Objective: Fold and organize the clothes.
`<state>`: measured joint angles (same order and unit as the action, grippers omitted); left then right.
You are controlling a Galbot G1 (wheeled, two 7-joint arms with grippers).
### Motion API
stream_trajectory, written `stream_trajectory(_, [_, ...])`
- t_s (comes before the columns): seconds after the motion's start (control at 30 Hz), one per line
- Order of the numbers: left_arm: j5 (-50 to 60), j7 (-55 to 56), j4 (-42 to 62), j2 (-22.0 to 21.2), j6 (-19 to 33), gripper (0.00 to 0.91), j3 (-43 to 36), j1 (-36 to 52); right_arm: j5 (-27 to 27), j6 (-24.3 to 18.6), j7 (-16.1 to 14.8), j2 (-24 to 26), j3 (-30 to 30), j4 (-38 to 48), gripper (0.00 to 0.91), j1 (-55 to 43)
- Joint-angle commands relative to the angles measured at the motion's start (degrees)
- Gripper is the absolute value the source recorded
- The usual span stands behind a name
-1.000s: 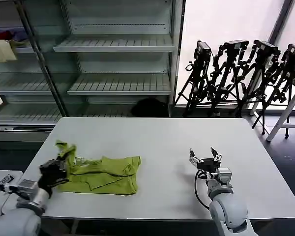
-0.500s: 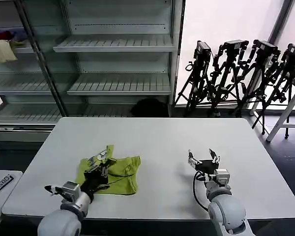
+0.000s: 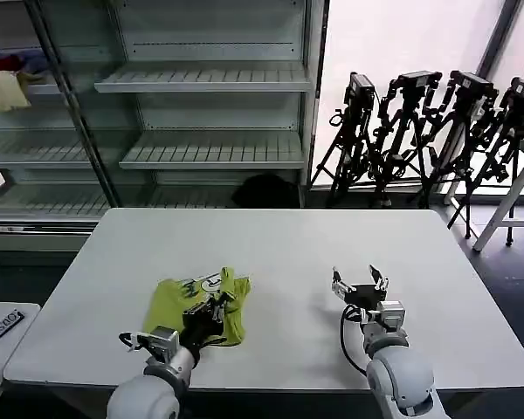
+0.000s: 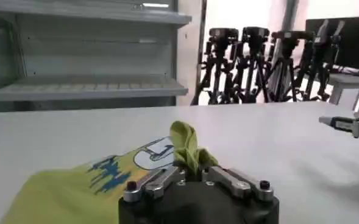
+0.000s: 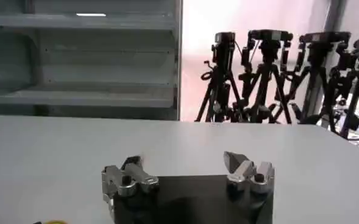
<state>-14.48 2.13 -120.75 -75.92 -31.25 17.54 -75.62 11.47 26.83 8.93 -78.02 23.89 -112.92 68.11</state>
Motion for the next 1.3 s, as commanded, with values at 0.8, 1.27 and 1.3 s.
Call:
stream_trajectory(0.8, [-11.1, 1.8, -1.4, -3.7, 11.6, 0.907, 3.9, -0.9, 0.6, 0.4, -1.5, 0.2, 0.2, -1.9, 0.907, 0.0])
stream_trajectory(1.27, [-13.4, -6.6, 6.6, 3.6, 10.1, 0.907, 31.7, -9.9, 1.0, 0.4, -1.3, 0.7, 0.3, -1.2, 0.907, -0.2])
stream_trajectory(1.3, [-13.3, -6.3, 6.7, 3.2, 10.1, 0.907, 31.2, -9.6, 0.9, 0.5, -1.2, 0.6, 0.2, -1.2, 0.907, -0.2])
